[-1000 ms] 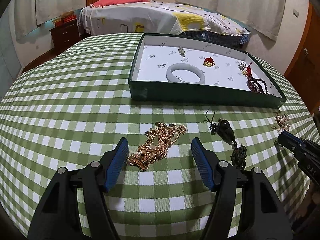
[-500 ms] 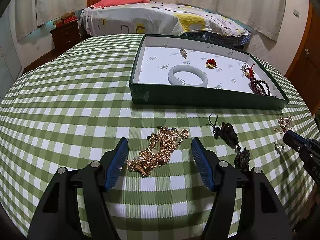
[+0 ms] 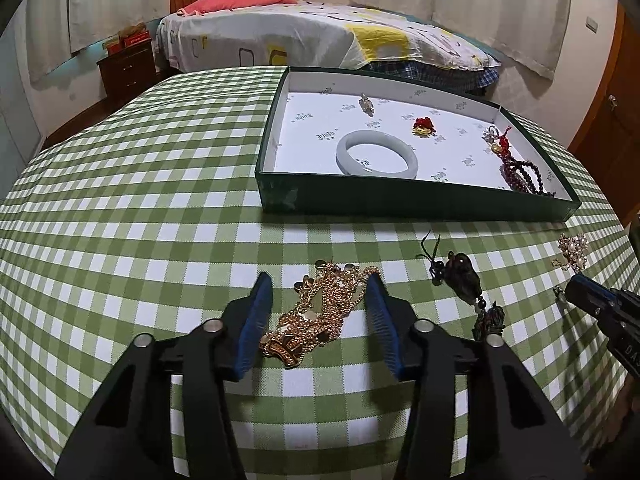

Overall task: Organize jewelry
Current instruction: 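Grasp the gold chain with the left tool while the right tool grasps the silver flower brooch, then carry the gold chain and flower brooch into the tray and open both tools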

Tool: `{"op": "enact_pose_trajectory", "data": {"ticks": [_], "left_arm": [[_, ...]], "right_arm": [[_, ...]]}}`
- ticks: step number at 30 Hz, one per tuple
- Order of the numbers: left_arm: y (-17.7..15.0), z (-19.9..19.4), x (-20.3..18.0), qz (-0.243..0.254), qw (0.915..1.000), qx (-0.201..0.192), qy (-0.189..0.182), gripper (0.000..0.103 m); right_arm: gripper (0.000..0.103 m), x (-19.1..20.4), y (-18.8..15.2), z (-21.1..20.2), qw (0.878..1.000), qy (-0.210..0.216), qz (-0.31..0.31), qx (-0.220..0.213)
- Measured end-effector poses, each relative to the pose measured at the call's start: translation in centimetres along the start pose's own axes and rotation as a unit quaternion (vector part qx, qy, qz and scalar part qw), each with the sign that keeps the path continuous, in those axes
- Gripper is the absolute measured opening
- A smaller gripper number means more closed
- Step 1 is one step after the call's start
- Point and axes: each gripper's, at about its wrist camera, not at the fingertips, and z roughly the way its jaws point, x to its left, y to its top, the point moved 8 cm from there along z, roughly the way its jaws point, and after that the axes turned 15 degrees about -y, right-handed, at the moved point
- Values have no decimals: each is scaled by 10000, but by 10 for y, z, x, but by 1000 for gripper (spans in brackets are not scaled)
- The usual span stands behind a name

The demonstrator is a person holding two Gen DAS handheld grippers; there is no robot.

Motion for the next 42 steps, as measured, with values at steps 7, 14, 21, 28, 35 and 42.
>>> {"op": "enact_pose_trajectory", "data": {"ticks": [7,14,21,28,35,42], "left_arm": [[0,-1,1,11,10000,1,-3,39],[0,-1,-1,35,10000,0,-82,24],[0,1,-7,127,9997,34,-200,13],[0,-2,-8,141,9995,-29,-285,12],[0,-4,-10,177,9994,-68,-282,11],[0,-6,-10,207,9994,-80,-273,11]], "right_arm": [[37,4,-3,3,9999,-99,-83,31],[31,6,-7,5,9995,-211,-224,74],[19,5,-8,4,9995,-203,-212,81],[15,6,-6,2,9996,-193,-224,21],[13,4,-4,-1,9997,-170,-188,-5],[11,3,-3,-2,9997,-166,-163,-32]]}}
